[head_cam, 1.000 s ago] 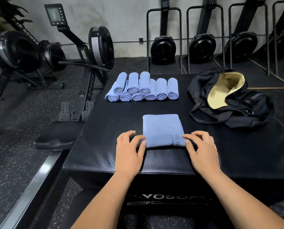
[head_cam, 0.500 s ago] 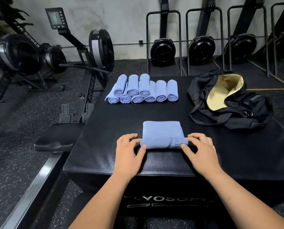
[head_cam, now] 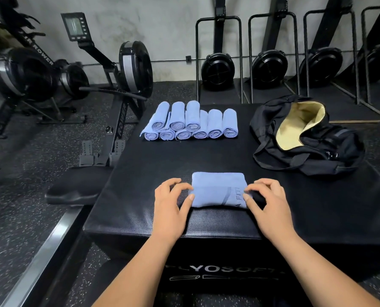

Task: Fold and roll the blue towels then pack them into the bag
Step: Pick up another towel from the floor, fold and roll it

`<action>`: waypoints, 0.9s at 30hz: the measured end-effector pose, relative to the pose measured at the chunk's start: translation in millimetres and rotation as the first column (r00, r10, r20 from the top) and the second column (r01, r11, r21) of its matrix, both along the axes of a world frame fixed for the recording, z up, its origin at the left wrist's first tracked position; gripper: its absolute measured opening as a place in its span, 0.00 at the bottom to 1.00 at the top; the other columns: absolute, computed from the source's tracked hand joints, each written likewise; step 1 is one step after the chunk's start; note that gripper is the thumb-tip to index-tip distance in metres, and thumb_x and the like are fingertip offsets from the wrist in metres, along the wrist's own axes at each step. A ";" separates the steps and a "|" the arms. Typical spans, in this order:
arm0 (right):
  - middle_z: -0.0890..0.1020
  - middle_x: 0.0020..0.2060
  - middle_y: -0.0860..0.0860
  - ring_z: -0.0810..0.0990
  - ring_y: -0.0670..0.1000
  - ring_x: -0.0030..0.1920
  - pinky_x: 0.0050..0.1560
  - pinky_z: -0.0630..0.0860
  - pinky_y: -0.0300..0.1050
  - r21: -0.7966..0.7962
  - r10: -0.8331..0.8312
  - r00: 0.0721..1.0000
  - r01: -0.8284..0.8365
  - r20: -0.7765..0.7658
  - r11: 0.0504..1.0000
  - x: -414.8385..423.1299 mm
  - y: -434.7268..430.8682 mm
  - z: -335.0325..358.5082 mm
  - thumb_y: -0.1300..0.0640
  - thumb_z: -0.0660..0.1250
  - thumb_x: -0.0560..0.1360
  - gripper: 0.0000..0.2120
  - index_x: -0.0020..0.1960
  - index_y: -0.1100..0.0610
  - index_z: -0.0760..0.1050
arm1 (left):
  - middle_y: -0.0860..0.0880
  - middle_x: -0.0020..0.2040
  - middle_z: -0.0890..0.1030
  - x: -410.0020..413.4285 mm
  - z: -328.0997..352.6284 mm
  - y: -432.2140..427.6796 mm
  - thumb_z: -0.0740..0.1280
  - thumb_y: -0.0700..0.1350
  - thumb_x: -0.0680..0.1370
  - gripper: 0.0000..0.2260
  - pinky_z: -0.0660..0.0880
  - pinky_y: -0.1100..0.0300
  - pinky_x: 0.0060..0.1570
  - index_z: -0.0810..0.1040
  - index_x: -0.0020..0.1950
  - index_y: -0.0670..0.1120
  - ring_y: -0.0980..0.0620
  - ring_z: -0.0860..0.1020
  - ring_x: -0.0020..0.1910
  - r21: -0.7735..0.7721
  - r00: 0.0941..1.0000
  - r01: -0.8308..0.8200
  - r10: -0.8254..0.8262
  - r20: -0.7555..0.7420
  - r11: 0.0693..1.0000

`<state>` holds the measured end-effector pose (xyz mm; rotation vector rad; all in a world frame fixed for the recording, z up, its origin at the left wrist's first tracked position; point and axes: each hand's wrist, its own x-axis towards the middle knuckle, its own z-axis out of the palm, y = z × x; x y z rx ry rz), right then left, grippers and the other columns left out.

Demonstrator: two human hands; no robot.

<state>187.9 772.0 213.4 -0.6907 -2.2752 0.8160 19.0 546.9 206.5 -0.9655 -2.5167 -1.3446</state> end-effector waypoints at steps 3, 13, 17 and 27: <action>0.73 0.58 0.39 0.72 0.48 0.58 0.53 0.77 0.50 0.091 -0.013 1.000 0.012 0.012 0.996 0.0 -3.5 -3.0 0.51 0.73 0.79 0.05 0.52 0.42 0.82 | 0.58 0.68 0.72 2.0 -2.6 -1.7 0.70 0.50 0.82 0.10 0.64 0.61 0.71 0.82 0.61 0.63 0.56 0.65 0.71 0.000 0.999 0.003 -0.003 -0.046 1.000; 0.71 0.63 0.38 0.69 0.49 0.62 0.63 0.75 0.55 0.155 -0.008 0.986 -0.018 0.169 0.988 -1.5 1.2 -6.9 0.50 0.75 0.75 0.22 0.68 0.40 0.77 | 0.56 0.71 0.69 -5.1 -11.5 3.2 0.68 0.58 0.82 0.20 0.66 0.52 0.73 0.76 0.73 0.59 0.51 0.63 0.74 -0.252 0.991 -0.023 -0.011 -0.130 0.968; 0.72 0.61 0.37 0.69 0.48 0.62 0.64 0.73 0.54 0.086 0.009 0.988 -0.023 0.157 0.996 -3.3 3.7 -6.2 0.46 0.73 0.77 0.17 0.65 0.41 0.79 | 0.57 0.71 0.70 -7.6 -14.7 2.9 0.64 0.60 0.82 0.18 0.63 0.50 0.76 0.79 0.70 0.57 0.50 0.63 0.75 -0.226 0.993 -0.022 -0.005 -0.118 0.974; 0.78 0.49 0.37 0.72 0.46 0.54 0.59 0.74 0.57 -0.032 0.020 0.989 -0.015 0.144 0.999 -4.7 8.7 -5.8 0.33 0.63 0.74 0.18 0.46 0.46 0.80 | 0.61 0.61 0.77 -9.9 -12.3 4.2 0.61 0.67 0.78 0.17 0.65 0.52 0.72 0.82 0.40 0.58 0.55 0.65 0.69 -0.119 0.998 -0.059 0.060 0.008 0.991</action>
